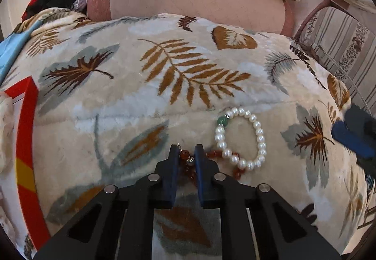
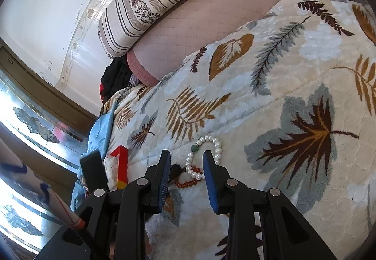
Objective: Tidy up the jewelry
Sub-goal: 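Grasp the red bead bracelet with the left tool while the right grasps the pearl bracelet, then lift both bracelets and carry them over the red-rimmed tray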
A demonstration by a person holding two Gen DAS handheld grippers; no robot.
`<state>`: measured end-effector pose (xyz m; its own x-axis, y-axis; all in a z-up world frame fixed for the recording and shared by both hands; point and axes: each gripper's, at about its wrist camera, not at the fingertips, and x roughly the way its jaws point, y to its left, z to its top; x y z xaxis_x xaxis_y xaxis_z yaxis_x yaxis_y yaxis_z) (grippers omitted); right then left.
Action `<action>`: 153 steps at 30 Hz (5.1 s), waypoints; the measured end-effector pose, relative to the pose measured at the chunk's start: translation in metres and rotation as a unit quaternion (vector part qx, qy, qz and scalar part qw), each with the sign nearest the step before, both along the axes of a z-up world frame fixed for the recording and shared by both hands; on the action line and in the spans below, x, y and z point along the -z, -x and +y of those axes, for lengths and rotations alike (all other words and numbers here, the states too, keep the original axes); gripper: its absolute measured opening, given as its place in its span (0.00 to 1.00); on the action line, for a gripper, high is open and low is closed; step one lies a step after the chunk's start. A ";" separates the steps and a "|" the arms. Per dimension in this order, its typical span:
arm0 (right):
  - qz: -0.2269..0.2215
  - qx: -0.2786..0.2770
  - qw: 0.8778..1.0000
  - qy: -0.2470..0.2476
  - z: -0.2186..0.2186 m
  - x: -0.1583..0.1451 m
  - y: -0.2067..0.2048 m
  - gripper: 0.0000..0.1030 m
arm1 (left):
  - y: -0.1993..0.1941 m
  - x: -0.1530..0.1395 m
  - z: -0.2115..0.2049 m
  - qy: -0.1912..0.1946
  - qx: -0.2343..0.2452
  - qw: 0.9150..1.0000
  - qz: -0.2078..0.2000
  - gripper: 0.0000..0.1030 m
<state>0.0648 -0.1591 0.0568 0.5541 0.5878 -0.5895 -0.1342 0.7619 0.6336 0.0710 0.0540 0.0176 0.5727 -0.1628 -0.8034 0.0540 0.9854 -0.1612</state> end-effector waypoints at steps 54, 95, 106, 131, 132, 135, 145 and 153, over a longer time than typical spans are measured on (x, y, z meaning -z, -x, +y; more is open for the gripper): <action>-0.077 -0.026 0.991 0.104 0.053 -0.012 -0.011 0.10 | 0.060 -0.046 0.028 0.035 0.024 0.995 -0.089 0.07; -0.100 -0.088 0.985 0.107 0.086 -0.010 0.014 0.11 | 0.069 -0.051 0.020 -0.075 0.008 0.987 -0.141 0.07; -0.101 -0.092 0.985 0.106 0.088 -0.010 0.015 0.11 | 0.069 -0.051 0.019 -0.074 0.009 0.987 -0.141 0.07; -0.108 -0.118 0.983 0.087 0.105 -0.018 0.029 0.11 | 0.089 -0.082 0.067 -0.040 -0.033 0.986 -0.159 0.07; -0.109 -0.121 0.983 0.083 0.107 -0.019 0.032 0.11 | 0.092 -0.084 0.071 -0.037 -0.035 0.986 -0.160 0.07; -0.118 -0.133 0.981 0.076 0.117 -0.028 0.043 0.11 | 0.106 -0.096 0.086 -0.029 -0.048 0.984 -0.171 0.07; -0.151 -0.175 0.972 0.047 0.158 -0.058 0.087 0.11 | 0.168 -0.126 0.156 -0.028 -0.117 0.975 -0.185 0.07; -0.148 -0.230 0.961 0.035 0.216 -0.057 0.115 0.11 | 0.205 -0.105 0.238 -0.033 -0.204 0.966 -0.158 0.07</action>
<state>-0.0497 0.0567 0.1143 0.3948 0.7749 -0.4937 -0.6328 0.6189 0.4654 -0.1337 0.2922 0.1228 0.7970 0.1733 -0.5786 -0.3041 0.9428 -0.1365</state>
